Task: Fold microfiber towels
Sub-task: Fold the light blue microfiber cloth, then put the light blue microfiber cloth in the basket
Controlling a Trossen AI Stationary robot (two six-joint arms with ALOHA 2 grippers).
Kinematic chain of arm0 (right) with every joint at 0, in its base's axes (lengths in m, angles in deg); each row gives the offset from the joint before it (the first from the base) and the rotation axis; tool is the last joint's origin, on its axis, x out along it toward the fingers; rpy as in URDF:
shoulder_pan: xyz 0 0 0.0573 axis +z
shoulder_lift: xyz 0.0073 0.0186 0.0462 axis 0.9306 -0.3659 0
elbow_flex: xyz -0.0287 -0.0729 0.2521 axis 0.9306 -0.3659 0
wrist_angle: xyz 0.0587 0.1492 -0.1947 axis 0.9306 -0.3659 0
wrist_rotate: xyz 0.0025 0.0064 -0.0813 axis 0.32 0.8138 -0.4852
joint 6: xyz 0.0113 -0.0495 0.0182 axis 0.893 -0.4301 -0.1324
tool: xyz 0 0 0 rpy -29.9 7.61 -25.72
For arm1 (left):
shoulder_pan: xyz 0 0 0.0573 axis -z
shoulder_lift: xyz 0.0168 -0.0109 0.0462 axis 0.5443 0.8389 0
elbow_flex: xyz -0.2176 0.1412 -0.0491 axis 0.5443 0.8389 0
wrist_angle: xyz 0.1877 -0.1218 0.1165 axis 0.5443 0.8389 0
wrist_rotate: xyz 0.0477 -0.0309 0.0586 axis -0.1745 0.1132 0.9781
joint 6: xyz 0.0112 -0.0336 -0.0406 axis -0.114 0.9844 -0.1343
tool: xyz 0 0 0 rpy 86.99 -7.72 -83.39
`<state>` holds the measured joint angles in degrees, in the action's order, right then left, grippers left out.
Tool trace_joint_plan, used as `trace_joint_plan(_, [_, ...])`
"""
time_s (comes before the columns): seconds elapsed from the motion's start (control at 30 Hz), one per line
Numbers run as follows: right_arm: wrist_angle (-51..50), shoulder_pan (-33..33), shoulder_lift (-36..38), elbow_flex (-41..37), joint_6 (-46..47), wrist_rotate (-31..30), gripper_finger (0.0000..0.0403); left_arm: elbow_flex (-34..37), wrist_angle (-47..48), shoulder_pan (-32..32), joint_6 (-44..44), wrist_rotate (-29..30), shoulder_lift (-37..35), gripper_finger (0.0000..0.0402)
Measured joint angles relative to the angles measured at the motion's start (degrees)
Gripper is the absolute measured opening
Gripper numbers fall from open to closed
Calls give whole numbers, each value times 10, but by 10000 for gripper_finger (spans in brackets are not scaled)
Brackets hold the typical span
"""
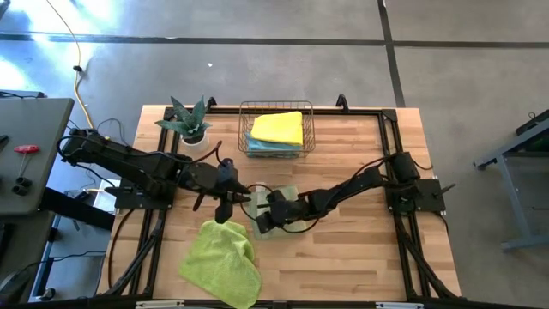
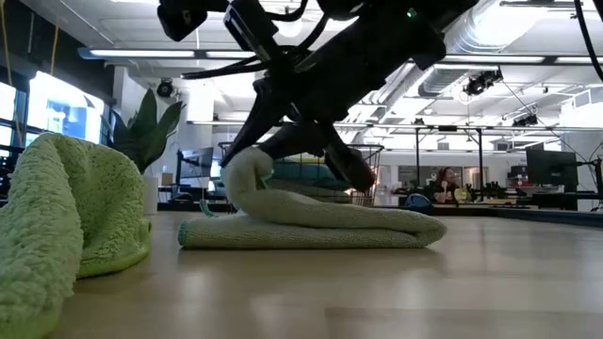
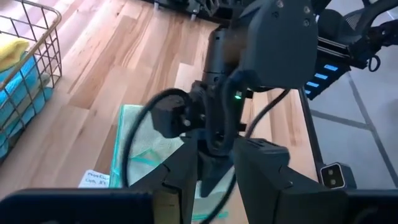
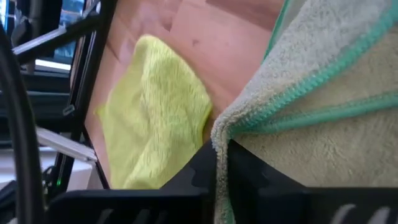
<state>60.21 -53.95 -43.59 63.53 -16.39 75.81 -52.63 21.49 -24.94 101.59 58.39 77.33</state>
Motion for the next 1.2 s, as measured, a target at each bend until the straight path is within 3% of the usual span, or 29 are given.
trace_joint_plan(0.33, [2, -10, 10, -1, -26, 95, 158, 0, 25, 0, 15, 13, 0, 94])
trace_joint_plan(0.53, [-66, -26, 76, -1, -97, 111, 193, 4, 42, 0, 30, 25, 5, 94])
trace_joint_plan(0.7, [-269, -16, 159, -1, -139, -2, 186, 42, 5, 2, 21, 27, 33, 94])
trace_joint_plan(0.8, [-404, 2, 189, -1, -88, -88, 178, 72, -39, 10, -1, 35, 60, 94])
trace_joint_plan(0.9, [-468, 21, 210, -30, -18, -136, 173, 98, -106, 19, -23, 39, 101, 94])
trace_joint_plan(1.0, [-426, 30, 227, -99, 32, -125, 169, 124, -161, 22, -28, 41, 145, 94])
trace_joint_plan(1.2, [-174, 19, 251, -251, 110, -63, 165, 141, -249, 20, -20, 34, 242, 94])
